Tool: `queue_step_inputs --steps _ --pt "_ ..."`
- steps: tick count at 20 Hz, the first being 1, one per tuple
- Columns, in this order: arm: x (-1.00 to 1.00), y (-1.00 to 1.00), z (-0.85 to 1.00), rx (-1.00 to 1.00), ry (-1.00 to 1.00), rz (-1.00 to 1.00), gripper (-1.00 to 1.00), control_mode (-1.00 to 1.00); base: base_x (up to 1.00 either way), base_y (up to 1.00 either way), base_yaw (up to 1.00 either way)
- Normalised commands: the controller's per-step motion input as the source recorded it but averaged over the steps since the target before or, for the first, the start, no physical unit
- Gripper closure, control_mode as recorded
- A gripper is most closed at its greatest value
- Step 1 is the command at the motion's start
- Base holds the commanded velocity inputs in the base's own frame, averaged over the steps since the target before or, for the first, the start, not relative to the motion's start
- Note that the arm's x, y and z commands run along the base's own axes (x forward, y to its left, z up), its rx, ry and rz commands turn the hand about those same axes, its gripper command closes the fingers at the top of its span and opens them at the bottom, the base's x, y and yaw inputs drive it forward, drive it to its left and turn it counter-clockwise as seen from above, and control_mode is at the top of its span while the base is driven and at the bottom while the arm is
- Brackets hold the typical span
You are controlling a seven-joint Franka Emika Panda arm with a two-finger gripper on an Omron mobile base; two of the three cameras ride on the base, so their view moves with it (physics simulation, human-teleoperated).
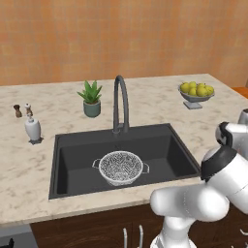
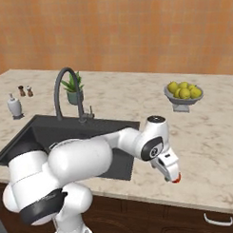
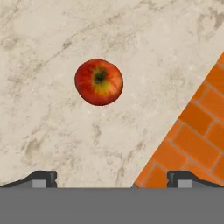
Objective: Put the colander in the sink, put the apple in the colander, and turn on the sink faucet and pour water over the colander.
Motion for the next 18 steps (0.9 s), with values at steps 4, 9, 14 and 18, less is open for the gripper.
queue_step_inputs --steps 4,9,14,18 --pt "0.12 -0.38 -0.26 0.0 0.04 -0.17 -1.0 -1.0 0.0 0.0 0.0" --pt "0.24 -0.2 -0.21 0.0 0.0 -0.03 -1.0 -1.0 0.0 0.0 0.0" --pt "0.23 -0.15 -0.14 0.0 0.0 0.0 -1.0 -1.0 0.0 0.0 0.0" --pt "0.16 -0.12 -0.19 0.0 0.0 0.0 -1.0 -1.0 0.0 0.0 0.0"
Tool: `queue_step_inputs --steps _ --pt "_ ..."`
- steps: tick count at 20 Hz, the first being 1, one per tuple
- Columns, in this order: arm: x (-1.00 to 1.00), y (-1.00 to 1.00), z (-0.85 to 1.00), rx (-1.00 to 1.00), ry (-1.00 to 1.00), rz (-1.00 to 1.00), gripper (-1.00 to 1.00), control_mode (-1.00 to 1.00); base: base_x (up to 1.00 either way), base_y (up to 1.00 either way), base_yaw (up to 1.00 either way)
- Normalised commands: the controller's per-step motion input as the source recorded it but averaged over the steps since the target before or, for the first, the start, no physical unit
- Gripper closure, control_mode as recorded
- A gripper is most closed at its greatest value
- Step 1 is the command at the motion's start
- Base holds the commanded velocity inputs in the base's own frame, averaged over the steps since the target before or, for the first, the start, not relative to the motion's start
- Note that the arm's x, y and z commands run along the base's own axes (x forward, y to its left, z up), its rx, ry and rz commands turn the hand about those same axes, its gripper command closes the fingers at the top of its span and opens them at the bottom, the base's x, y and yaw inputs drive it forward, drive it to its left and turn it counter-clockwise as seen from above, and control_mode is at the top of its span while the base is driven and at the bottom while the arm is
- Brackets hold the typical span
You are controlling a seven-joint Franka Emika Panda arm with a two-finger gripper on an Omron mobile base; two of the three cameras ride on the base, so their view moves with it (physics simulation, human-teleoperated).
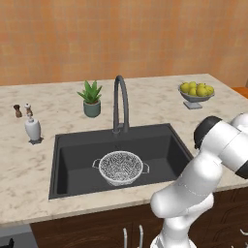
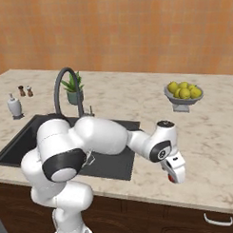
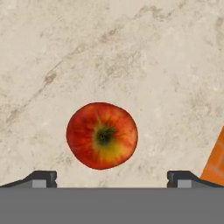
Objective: Put the colander in the sink, put the apple in the colander, and turn on the sink faucet and pour water over the colander.
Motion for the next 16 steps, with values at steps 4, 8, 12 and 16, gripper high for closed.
queue_step_inputs --steps 4,8,12,16 --pt "0.12 -0.1 -0.21 0.0 0.01 0.0 -1.0 -1.0 0.0 0.0 0.0" --pt "0.21 -0.08 -0.2 0.0 0.01 -0.02 -1.0 -1.0 0.0 0.0 0.0" --pt "0.14 -0.09 -0.07 0.02 0.02 -0.01 -1.0 -1.0 0.0 0.0 0.0" --pt "0.0 -0.18 -0.21 0.0 0.05 -0.03 -1.0 -1.0 0.0 0.0 0.0"
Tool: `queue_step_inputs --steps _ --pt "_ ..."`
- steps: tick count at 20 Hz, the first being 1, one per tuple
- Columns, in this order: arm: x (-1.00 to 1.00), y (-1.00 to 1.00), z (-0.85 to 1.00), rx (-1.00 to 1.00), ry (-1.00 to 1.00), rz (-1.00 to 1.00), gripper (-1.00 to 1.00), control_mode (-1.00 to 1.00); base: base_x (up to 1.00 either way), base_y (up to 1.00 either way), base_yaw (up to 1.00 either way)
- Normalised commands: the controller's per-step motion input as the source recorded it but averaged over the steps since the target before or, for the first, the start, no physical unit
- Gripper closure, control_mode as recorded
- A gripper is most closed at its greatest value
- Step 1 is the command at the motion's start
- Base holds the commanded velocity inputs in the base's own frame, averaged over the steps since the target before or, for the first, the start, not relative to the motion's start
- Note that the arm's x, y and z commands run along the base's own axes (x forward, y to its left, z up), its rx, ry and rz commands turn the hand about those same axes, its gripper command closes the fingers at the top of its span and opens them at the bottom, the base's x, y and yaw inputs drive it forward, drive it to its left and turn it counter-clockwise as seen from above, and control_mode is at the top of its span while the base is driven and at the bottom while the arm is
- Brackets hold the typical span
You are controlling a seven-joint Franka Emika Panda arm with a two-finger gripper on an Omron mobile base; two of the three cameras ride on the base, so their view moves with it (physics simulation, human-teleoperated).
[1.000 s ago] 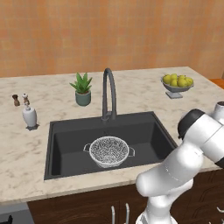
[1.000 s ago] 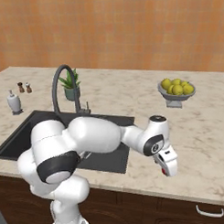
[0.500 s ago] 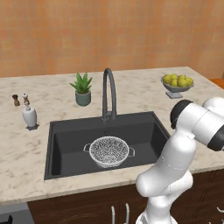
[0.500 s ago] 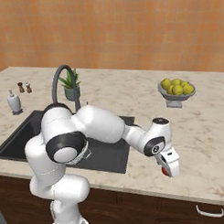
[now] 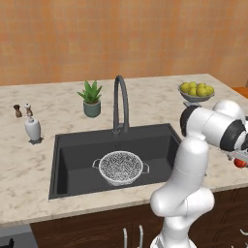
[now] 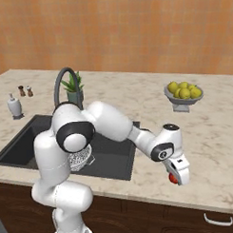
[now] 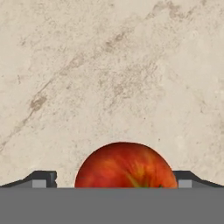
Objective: Put the colander in the sink, put the apple in the colander, and turn on the sink faucet and pour water over the colander.
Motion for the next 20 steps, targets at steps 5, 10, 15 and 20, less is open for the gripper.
queue_step_inputs --steps 5,10,15,20 --pt "0.0 -0.17 -0.26 0.0 0.05 -0.06 -1.0 -1.0 0.0 0.0 0.0" --pt "0.02 -0.03 -0.29 0.0 0.01 -0.05 -1.0 -1.0 0.0 0.0 0.0" --pt "-0.04 0.07 -0.44 0.0 0.08 -0.1 1.0 -1.0 0.0 0.0 0.0" --pt "-0.25 0.24 -0.42 0.0 0.03 -0.16 1.0 -1.0 0.0 0.0 0.0"
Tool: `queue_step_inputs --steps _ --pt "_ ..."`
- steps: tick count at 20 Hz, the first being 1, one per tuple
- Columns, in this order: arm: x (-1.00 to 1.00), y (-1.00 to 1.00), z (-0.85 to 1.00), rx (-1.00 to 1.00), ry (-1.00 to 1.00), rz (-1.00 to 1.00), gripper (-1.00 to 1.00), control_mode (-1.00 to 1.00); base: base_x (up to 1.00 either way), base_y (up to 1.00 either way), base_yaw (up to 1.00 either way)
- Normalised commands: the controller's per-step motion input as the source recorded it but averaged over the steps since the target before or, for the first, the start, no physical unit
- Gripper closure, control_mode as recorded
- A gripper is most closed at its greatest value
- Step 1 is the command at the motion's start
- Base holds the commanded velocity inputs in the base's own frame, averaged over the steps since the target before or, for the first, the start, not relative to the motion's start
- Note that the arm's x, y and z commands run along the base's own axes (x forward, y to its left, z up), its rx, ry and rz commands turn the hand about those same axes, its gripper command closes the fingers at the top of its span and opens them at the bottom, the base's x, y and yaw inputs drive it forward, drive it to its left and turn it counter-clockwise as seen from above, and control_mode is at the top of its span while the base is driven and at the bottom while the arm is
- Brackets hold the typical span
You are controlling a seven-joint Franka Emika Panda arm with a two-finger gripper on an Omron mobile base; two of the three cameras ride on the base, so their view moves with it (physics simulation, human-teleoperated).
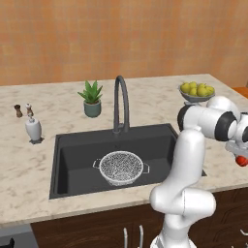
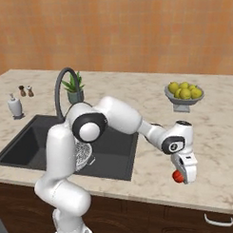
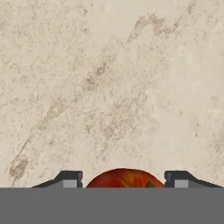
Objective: Put the colander in the sink, put the apple in the colander, and turn on the sink faucet and pour water over the colander.
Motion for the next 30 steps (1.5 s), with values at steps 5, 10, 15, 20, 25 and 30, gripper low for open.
queue_step_inputs --steps 5,10,15,20,25,30 --pt "-0.33 0.23 -0.17 0.01 -0.02 -0.12 1.0 -1.0 0.0 0.0 0.0" --pt "-0.31 0.35 0.47 0.04 0.0 -0.01 1.0 -1.0 0.0 0.0 0.0" --pt "-0.24 0.47 0.49 0.01 0.0 0.0 1.0 -1.0 0.0 0.0 0.0" --pt "-0.05 0.71 0.36 0.0 0.0 0.0 1.0 -1.0 0.0 0.0 0.0" --pt "-0.03 0.62 0.22 0.0 0.0 0.04 1.0 -1.0 0.0 0.0 0.0" --pt "-0.01 0.72 0.24 0.0 0.0 0.09 1.0 -1.0 0.0 0.0 0.0"
